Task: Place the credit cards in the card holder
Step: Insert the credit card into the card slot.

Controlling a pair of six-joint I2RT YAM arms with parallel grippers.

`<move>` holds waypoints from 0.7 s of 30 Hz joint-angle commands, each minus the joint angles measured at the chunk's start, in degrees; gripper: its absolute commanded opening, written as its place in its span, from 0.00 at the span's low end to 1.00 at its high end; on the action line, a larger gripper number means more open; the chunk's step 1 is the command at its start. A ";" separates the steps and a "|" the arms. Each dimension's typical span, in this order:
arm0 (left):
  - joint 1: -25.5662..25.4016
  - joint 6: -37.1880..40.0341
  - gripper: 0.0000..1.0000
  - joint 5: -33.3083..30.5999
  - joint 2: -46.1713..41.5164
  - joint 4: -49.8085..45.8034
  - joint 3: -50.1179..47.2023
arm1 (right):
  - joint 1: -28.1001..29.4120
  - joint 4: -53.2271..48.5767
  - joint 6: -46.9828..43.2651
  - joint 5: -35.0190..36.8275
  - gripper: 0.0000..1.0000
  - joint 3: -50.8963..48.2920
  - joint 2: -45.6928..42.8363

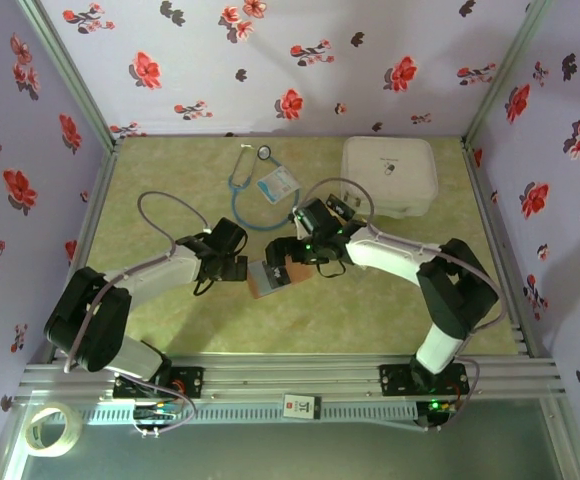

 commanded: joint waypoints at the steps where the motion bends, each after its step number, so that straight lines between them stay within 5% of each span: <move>1: 0.48 -0.88 1.00 0.44 -1.76 -0.11 -1.33 | -0.37 -8.86 -4.14 11.99 0.99 2.63 -3.22; 8: 0.53 -1.88 1.00 0.65 -3.06 0.86 -2.95 | -0.97 -12.09 -0.59 34.02 0.99 4.29 -7.86; 12: 0.51 -1.93 1.00 0.81 -3.08 1.12 -3.78 | -3.88 -10.06 -0.73 23.16 0.98 3.31 -8.56; 21: 0.52 -2.51 1.00 1.24 -2.55 1.91 -5.21 | -3.62 -1.45 2.63 2.55 0.11 -1.43 -2.22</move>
